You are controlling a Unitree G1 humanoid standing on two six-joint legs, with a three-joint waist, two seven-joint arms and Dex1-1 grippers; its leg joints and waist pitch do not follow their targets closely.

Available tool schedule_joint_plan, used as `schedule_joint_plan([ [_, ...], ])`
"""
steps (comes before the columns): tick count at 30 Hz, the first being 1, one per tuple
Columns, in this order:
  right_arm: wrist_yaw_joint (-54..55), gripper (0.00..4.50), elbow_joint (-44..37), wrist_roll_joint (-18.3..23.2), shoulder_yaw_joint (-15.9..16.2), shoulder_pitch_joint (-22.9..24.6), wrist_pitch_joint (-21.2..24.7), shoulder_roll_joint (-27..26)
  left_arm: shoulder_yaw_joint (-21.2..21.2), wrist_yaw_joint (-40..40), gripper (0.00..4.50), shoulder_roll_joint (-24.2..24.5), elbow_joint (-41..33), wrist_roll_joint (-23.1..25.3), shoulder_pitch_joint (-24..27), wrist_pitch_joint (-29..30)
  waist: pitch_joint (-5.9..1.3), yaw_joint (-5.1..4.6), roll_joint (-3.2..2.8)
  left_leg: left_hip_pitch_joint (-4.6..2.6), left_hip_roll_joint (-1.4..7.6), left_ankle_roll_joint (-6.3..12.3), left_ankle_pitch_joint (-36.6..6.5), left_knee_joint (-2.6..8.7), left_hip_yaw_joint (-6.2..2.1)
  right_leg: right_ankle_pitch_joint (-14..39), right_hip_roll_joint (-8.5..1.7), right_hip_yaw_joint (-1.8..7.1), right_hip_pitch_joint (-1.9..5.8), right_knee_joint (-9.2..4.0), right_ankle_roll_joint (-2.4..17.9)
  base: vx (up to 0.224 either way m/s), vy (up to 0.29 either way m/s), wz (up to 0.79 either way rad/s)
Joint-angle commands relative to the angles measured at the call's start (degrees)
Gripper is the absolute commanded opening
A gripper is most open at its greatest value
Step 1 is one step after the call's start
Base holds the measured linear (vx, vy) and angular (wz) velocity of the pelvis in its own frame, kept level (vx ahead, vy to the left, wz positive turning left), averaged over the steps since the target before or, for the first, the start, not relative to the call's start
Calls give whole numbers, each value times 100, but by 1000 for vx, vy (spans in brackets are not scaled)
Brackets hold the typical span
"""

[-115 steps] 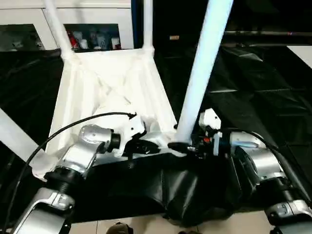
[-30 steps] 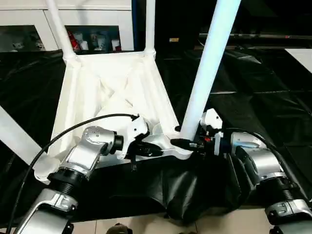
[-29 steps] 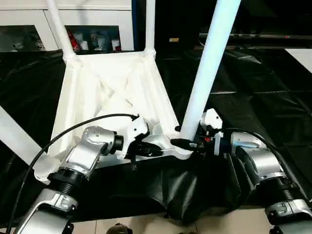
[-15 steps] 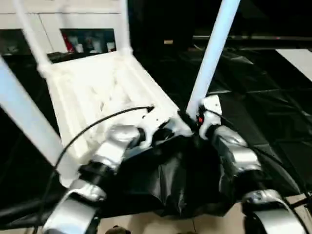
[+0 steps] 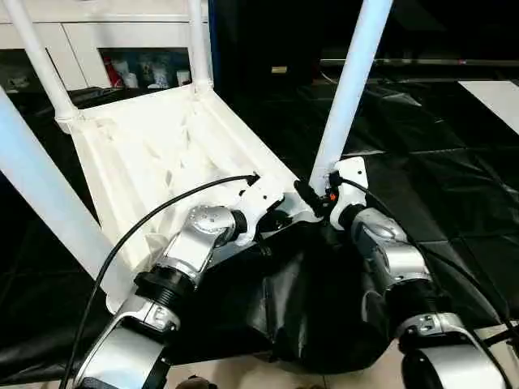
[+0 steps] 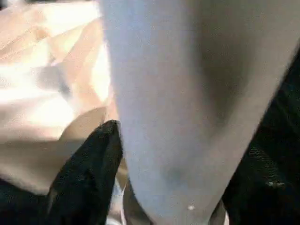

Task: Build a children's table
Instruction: Rotate leg to tighten

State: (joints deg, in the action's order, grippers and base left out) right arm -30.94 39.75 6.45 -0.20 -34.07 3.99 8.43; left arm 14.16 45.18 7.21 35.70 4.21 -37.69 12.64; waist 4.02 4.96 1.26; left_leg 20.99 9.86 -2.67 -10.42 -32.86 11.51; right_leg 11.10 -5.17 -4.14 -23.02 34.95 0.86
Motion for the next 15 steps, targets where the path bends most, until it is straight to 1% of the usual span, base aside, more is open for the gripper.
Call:
schedule_joint_plan([
  [1,-611,307,78,-51,336,136,43,51,-56,167,0,56,-52,-161,107,-187,-292,5,54,-33,358,369,-1228,403,-177,1547,-435,321,241,-525,1063,0,0,0],
  [2,-860,307,-3,-82,424,170,-33,170,-45,296,0,122,-100,-186,143,-177,-295,6,56,-25,358,385,-1192,401,-178,1508,-439,321,246,-519,1070,0,0,0],
  [3,-981,307,-49,-98,469,188,-71,230,-39,361,0,155,-128,-201,162,-171,-298,18,74,-24,363,439,-1077,388,-174,1359,-440,320,254,-497,1109,0,0,0],
  [4,-1148,307,-116,-109,522,217,-123,310,-28,455,0,208,-168,-217,190,-176,-289,11,79,-19,358,501,-1017,384,-164,1271,-431,320,248,-496,1161,0,0,0],
  [5,-1325,307,-189,-95,562,247,-151,384,-21,551,0,260,-209,-239,217,-184,-295,19,87,0,350,539,-940,376,-171,1222,-435,314,272,-477,1174,0,0,0],
  [6,-1667,307,-311,-51,603,298,-213,526,-20,734,0,374,-294,-290,270,-176,-285,15,94,-8,357,564,-928,379,-162,1220,-433,320,254,-484,1182,0,0,0],
  [8,-1903,307,-379,-9,621,324,-237,613,-25,870,0,455,-358,-331,306,-174,-274,18,90,-17,370,620,-939,378,-163,1222,-428,321,249,-477,1216,0,0,0],
  [9,-2007,307,-400,2,641,333,-247,657,-31,911,0,497,-380,-339,322,-164,-263,4,91,-7,367,622,-960,385,-165,1265,-425,318,245,-481,1232,0,0,0],
  [10,-2075,307,-412,7,657,337,-265,688,-37,949,0,535,-403,-350,339,-161,-261,2,86,-29,373,595,-1022,392,-166,1377,-421,315,232,-496,1234,0,0,0],
  [12,-2251,307,-433,68,668,342,-277,729,-37,1076,0,618,-485,-403,390,-156,-253,-2,83,-29,385,545,-1096,400,-172,1457,-427,319,231,-496,1248,0,0,0],
  [14,-2416,282,-463,152,680,354,-270,731,-32,1237,0,704,-616,-471,467,-154,-245,-13,93,-25,388,519,-1131,411,-178,1511,-433,324,234,-497,1241,0,0,0],
  [15,-2416,282,-463,152,680,354,-270,731,-32,1237,0,704,-616,-471,467,-154,-247,-15,91,-28,387,516,-1124,407,-175,1494,-433,325,232,-494,1249,0,0,0],
])
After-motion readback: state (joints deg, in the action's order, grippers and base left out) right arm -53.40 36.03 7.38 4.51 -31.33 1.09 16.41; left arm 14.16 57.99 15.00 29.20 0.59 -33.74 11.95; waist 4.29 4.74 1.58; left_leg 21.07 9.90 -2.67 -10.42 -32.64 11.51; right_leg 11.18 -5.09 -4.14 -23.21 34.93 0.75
